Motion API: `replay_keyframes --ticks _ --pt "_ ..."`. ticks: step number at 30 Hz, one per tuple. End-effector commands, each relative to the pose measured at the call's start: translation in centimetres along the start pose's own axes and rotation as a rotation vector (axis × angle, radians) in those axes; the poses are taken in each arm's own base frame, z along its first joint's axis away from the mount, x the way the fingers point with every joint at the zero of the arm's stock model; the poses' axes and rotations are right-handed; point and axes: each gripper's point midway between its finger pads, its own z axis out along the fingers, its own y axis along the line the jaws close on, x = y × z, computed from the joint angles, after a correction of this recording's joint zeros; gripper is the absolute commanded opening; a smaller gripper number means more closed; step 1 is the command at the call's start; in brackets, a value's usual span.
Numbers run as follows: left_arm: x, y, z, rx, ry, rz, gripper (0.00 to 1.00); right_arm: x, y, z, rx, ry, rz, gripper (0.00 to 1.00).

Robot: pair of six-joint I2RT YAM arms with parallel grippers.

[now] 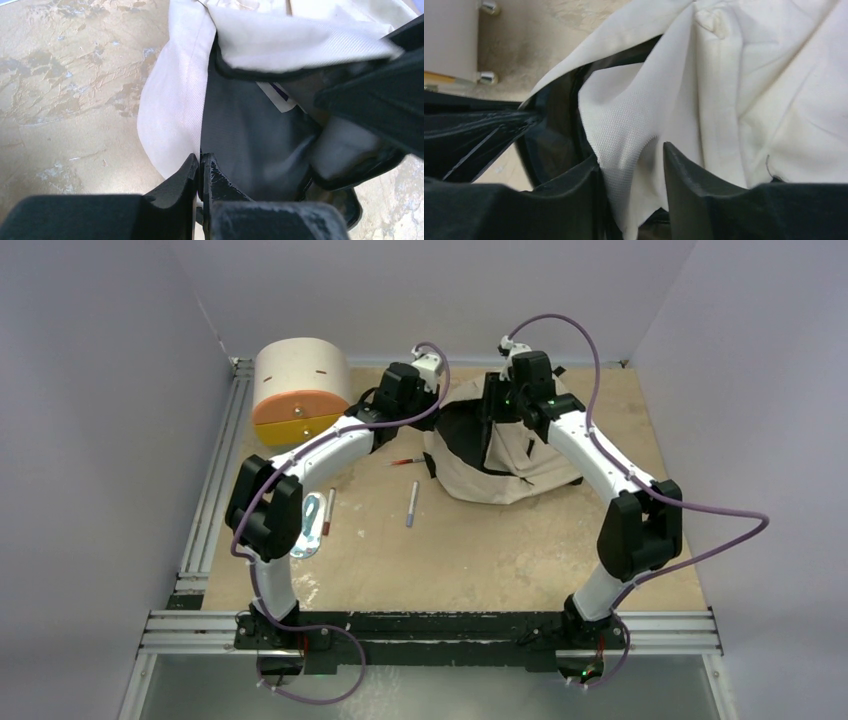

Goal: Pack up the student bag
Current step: Zip the student bag at the center of the board.

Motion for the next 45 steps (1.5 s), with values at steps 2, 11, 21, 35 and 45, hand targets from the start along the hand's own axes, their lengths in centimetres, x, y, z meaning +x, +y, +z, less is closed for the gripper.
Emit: replay_keyframes --ticks 2,11,21,35,45 --pt "-3.6 -0.2 -1.4 0.002 -0.109 -0.016 0.00 -3.0 3.2 -1.5 -0.127 -0.072 -0.045 0.52" --pt "-1.4 0.0 -1.2 0.017 -0.037 -0.025 0.00 -2.7 1.1 -4.2 -0.004 -0.126 0.046 0.61" --pt "-0.9 1.9 -3.7 0.007 -0.009 -0.082 0.23 2.6 -4.3 -7.5 0.237 -0.169 0.190 0.81" --pt "-2.8 0.2 -7.1 0.081 -0.063 -0.051 0.32 5.8 -6.7 -6.7 0.284 -0.117 0.271 0.79" --pt "-5.0 -1.6 -9.7 0.178 -0.117 -0.177 0.60 7.1 -13.2 -6.6 0.364 -0.185 0.539 0.79"
